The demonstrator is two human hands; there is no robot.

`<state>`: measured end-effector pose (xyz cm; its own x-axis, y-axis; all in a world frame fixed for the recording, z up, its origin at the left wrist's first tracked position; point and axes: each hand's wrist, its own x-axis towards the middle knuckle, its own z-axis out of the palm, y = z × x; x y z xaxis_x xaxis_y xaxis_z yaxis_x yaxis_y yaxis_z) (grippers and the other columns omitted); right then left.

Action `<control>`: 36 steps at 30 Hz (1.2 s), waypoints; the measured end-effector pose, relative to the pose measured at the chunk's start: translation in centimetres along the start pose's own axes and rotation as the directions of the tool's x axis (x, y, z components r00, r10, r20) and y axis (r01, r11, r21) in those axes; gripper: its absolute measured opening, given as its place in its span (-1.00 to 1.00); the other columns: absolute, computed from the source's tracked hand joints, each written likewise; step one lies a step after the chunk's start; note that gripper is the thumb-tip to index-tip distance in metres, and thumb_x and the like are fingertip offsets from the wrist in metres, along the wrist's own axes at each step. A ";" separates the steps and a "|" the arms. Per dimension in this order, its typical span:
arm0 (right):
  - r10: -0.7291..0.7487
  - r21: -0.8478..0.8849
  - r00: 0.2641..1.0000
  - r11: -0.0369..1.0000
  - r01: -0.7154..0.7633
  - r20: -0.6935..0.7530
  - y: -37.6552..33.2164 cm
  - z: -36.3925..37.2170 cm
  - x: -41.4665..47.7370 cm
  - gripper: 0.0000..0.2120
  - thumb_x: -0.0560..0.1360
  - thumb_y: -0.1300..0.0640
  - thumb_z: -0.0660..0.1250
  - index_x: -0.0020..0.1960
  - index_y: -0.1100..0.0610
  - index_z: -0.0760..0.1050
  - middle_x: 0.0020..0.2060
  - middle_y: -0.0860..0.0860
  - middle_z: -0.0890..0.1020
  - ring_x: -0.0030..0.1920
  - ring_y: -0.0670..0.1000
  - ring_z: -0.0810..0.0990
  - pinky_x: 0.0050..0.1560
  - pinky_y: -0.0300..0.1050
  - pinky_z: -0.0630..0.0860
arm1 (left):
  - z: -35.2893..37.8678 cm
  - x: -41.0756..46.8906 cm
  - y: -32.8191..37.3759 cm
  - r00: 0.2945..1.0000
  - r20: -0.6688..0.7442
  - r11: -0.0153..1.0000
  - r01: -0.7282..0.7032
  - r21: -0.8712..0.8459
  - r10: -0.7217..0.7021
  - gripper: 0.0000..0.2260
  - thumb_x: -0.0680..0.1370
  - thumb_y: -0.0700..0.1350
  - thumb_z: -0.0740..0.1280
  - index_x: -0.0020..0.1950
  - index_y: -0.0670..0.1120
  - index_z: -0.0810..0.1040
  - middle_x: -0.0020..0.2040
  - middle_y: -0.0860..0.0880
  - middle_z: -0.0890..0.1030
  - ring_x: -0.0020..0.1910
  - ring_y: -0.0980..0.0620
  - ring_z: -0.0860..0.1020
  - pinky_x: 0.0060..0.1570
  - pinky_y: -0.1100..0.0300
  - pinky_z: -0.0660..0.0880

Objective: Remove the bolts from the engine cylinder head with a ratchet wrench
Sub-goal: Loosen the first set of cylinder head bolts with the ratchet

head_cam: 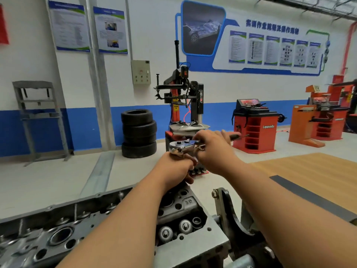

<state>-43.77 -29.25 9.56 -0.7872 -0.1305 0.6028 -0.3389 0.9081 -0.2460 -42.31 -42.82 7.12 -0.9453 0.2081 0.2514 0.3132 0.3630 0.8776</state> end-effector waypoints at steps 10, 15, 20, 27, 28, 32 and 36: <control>0.010 -0.075 0.988 0.997 0.002 0.152 -1.7 1.1 2.7 -0.69 0.49 0.07 0.26 0.23 -0.02 0.41 0.19 0.02 0.49 0.28 0.10 0.33 0.36 0.13 0.16 | -0.5 0.6 0.1 0.997 -0.029 0.997 0.065 -0.042 -0.066 -0.86 0.34 -0.21 0.29 -0.42 -0.06 0.44 -0.57 0.00 0.41 -0.47 -0.07 0.42 -0.20 -0.03 0.43; -0.034 -0.467 0.997 0.884 -0.001 -0.067 -1.4 -3.0 -7.0 -0.56 0.47 0.02 0.20 0.32 0.06 0.26 0.12 0.07 0.45 0.13 0.13 0.36 0.17 0.06 0.22 | 0.3 0.3 0.4 0.999 -0.032 1.000 -0.007 0.012 0.007 -0.93 0.33 -0.17 0.24 -0.28 -0.12 0.51 -0.52 0.00 0.43 -0.37 -0.09 0.40 -0.20 -0.03 0.41; 0.018 -0.560 0.999 0.828 -0.035 -0.036 -6.2 -2.3 -10.0 -0.38 0.52 0.00 0.12 0.46 0.21 -0.03 0.23 0.21 0.30 0.20 0.20 0.22 0.12 0.17 0.07 | 0.3 0.2 0.0 0.991 -0.104 0.995 -0.075 0.070 0.082 -0.93 0.56 -0.24 0.26 -0.10 -0.14 0.51 -0.17 -0.13 0.60 -0.21 -0.12 0.53 -0.06 0.00 0.53; 0.052 -0.187 0.997 0.981 -0.042 0.052 -1.0 -0.9 -1.0 -0.69 0.46 0.02 0.28 0.17 0.05 0.38 0.12 0.04 0.46 0.16 0.11 0.37 0.31 0.05 0.21 | 0.2 0.5 -0.4 1.000 -0.028 0.990 -0.001 -0.140 -0.003 -0.87 0.49 -0.28 0.27 -0.25 -0.16 0.55 -0.53 -0.01 0.43 -0.46 -0.03 0.38 -0.33 0.10 0.37; 0.009 -0.093 0.992 0.996 0.003 0.122 -1.2 -0.3 0.8 -0.72 0.47 0.10 0.29 0.16 0.07 0.40 0.11 0.05 0.48 0.12 0.09 0.40 0.29 0.05 0.28 | 0.1 0.6 -0.5 0.999 -0.042 0.985 0.002 -0.174 -0.010 -0.87 0.48 -0.27 0.28 -0.26 -0.17 0.54 -0.51 -0.06 0.43 -0.47 -0.04 0.39 -0.36 0.12 0.38; -0.205 0.019 0.925 0.978 0.210 0.320 -2.2 1.3 4.7 -0.80 0.46 0.23 0.33 0.07 0.10 0.46 0.02 0.07 0.56 -0.02 0.05 0.50 0.03 -0.07 0.43 | -0.1 1.0 -0.7 0.997 -0.070 0.977 0.020 -0.213 -0.036 -0.83 0.48 -0.30 0.25 -0.31 -0.17 0.47 -0.51 -0.06 0.50 -0.48 -0.03 0.49 -0.45 0.23 0.42; -0.076 -0.228 0.946 0.962 0.154 0.316 -1.8 0.8 4.0 -0.65 0.48 0.13 0.30 0.25 0.10 0.39 0.21 0.11 0.47 0.24 0.14 0.38 0.25 0.13 0.32 | 0.4 1.3 -0.6 0.996 -0.073 0.978 0.032 -0.206 -0.048 -0.76 0.47 -0.34 0.22 -0.37 -0.12 0.37 -0.60 0.03 0.34 -0.60 0.05 0.31 -0.26 0.06 0.36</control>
<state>-46.74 -31.73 11.81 -0.8815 -0.3186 0.3485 -0.3297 0.9437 0.0288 -43.66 -42.45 6.72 -0.9635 0.1231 0.2379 0.2570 0.1743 0.9506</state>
